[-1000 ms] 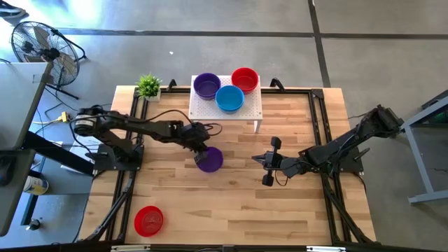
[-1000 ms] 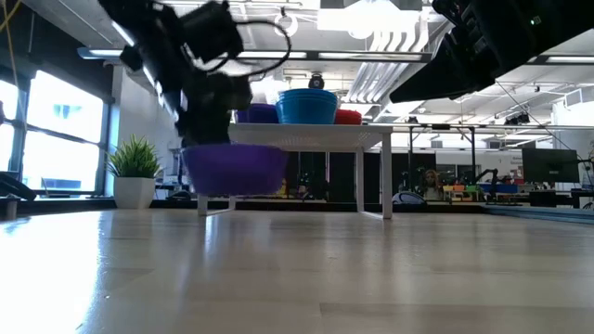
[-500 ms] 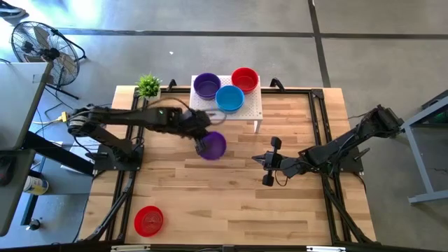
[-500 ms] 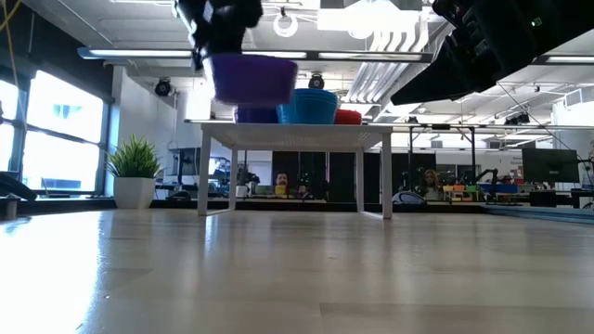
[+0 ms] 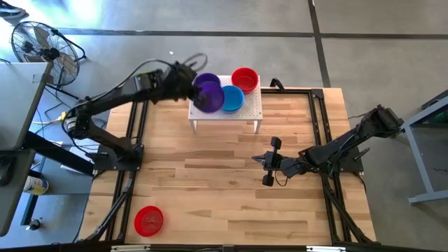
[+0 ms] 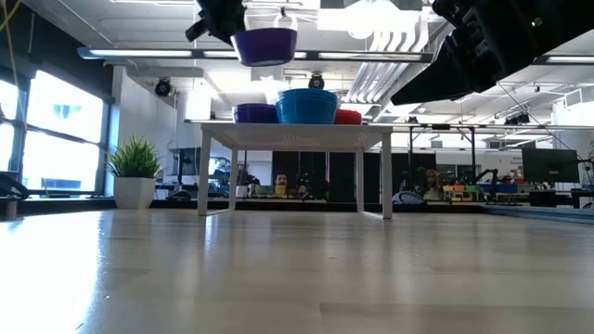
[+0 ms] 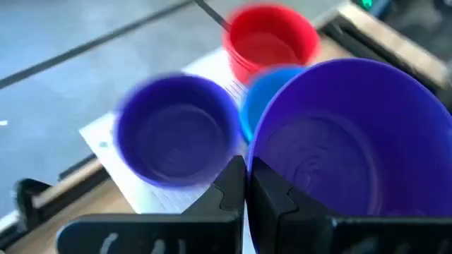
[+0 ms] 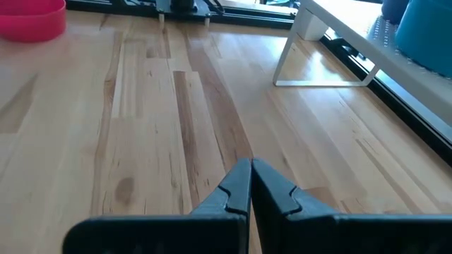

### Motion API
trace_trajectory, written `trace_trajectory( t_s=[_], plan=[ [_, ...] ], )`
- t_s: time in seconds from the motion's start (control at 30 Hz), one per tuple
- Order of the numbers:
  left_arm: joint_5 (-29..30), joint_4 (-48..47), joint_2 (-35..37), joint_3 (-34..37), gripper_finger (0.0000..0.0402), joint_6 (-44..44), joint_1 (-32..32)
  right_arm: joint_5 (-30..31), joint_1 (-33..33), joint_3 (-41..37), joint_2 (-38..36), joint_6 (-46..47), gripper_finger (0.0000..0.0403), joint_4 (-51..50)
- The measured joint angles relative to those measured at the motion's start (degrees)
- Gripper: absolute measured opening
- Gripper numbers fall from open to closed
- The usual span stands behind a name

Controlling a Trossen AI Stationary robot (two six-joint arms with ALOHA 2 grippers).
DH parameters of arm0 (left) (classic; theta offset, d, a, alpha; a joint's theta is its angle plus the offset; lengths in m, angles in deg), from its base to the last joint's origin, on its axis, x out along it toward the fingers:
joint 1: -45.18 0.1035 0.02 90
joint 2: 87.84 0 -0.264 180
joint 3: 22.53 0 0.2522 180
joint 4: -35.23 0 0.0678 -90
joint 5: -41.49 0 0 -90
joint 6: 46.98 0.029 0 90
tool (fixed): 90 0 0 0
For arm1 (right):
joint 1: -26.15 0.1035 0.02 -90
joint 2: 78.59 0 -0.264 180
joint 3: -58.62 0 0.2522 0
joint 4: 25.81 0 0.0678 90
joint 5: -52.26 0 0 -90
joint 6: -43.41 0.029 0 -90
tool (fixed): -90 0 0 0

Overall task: Pick & Place Mini bowls
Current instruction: Stack the purple bowl on the purple bowl on the shelf

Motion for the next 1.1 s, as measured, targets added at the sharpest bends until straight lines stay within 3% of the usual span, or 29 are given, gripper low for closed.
trace_trajectory(
  t_s=[0.4,1.1],
  plan=[
    [-5.63,5.96,-6.17,1.03,0.0003,-0.23,12.53,-0.22,-0.09,0.0,0.0,-0.12,0.0,-0.03],
    [-4.31,6.68,-10.27,0.96,0.0003,-1.49,14.74,-0.22,-0.09,0.0,0.0,-0.26,0.0,-0.39]
  ],
)
